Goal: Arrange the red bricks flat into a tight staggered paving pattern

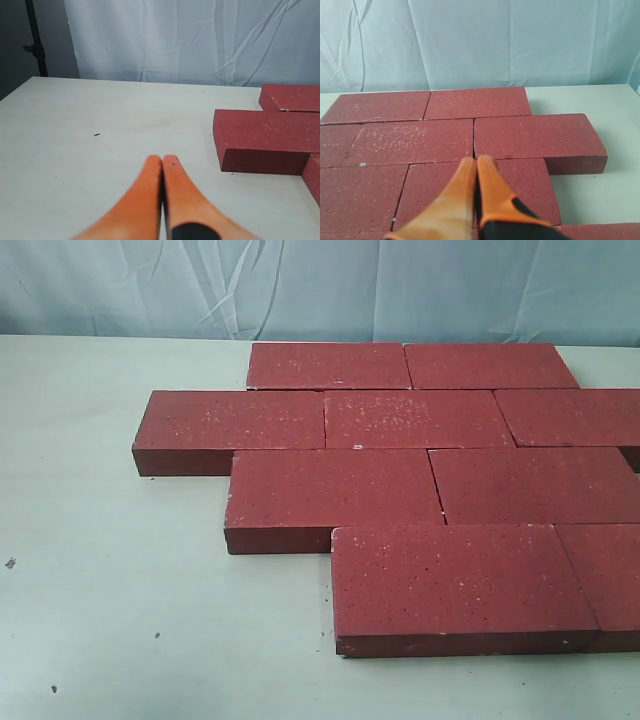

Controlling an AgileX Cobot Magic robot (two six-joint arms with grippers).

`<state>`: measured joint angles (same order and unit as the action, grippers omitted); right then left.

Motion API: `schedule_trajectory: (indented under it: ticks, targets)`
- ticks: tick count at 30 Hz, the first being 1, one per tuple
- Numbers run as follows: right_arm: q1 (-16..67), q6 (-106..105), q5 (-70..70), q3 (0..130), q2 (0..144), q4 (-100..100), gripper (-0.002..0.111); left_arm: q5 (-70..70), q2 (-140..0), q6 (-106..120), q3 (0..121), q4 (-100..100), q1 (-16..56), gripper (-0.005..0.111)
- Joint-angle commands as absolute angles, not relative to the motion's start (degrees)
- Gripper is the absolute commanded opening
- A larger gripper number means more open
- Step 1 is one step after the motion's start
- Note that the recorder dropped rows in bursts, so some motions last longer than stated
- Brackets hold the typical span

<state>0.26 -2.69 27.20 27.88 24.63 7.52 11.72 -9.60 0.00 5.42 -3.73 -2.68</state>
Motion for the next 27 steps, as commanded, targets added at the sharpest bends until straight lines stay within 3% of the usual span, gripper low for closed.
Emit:
schedule_trajectory:
  ticks: [1, 7, 27]
  targets:
    - [-0.15, -2.93, 26.33, 27.66, 24.33, 7.58, -0.001, 10.88, -9.31, -2.63, 5.05, -1.44, -2.77, 0.000]
    - [-0.15, -2.93, 26.33, 27.66, 24.33, 7.58, -0.001, 18.87, -9.31, -2.63, 5.05, -0.77, -2.77, 0.000]
    - [-0.15, -2.80, 26.44, 27.66, 24.33, 7.58, -0.001, 18.63, -9.31, 2.58, 5.05, -2.85, -2.77, 0.000]
